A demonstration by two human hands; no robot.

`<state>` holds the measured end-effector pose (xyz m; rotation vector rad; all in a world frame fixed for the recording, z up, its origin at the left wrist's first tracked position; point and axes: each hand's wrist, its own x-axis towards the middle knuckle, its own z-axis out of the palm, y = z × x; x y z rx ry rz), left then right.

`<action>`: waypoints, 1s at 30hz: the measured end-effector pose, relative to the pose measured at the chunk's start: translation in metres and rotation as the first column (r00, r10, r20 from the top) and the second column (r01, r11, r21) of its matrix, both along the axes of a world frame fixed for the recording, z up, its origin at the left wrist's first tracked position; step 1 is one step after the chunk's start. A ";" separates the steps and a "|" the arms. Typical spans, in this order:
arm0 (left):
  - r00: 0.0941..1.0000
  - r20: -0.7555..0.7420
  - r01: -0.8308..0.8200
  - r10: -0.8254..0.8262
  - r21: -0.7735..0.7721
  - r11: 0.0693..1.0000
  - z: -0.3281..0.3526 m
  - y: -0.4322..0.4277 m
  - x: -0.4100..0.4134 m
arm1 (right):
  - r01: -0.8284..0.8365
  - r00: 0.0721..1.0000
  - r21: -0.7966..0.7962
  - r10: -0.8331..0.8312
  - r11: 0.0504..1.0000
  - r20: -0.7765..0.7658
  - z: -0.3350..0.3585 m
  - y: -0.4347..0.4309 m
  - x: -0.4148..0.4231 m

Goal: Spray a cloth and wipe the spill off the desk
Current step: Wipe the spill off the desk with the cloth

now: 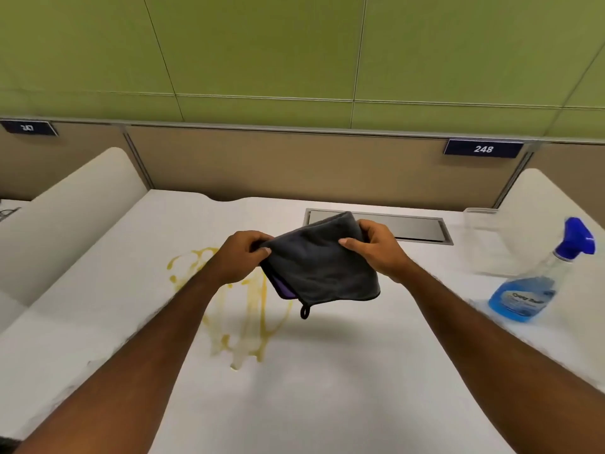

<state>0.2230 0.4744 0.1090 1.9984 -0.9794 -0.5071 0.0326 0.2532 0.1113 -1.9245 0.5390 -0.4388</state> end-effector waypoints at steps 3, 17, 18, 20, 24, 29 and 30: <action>0.996 -0.060 -0.069 0.066 -0.061 0.996 0.001 0.015 -0.002 | -0.036 0.999 0.045 0.036 0.998 0.005 -0.001 0.011 0.011; 0.935 0.354 -0.001 0.013 -0.033 0.999 -0.021 0.060 0.083 | 0.017 1.000 -0.066 -0.017 0.998 0.000 -0.023 0.062 0.083; 0.921 0.389 0.013 -0.003 -0.023 1.000 -0.021 0.060 0.095 | 0.056 0.998 -0.117 -0.057 0.992 -0.006 -0.026 0.065 0.092; 0.889 0.458 0.033 -0.023 -0.015 0.999 -0.023 0.056 0.120 | 0.133 0.990 -0.229 -0.138 0.964 -0.004 -0.032 0.068 0.112; 0.840 0.543 0.059 -0.022 -0.049 0.997 -0.024 0.046 0.157 | 0.301 0.954 -0.331 -0.276 0.894 0.122 -0.037 0.071 0.142; 0.802 0.580 0.160 -0.144 0.023 0.987 -0.056 0.065 0.162 | 0.329 0.937 -0.497 -0.345 0.803 0.062 -0.073 0.088 0.138; 0.799 0.575 0.181 -0.178 0.053 0.982 -0.067 0.073 0.159 | 0.295 0.942 -0.511 -0.335 0.807 0.014 -0.084 0.093 0.132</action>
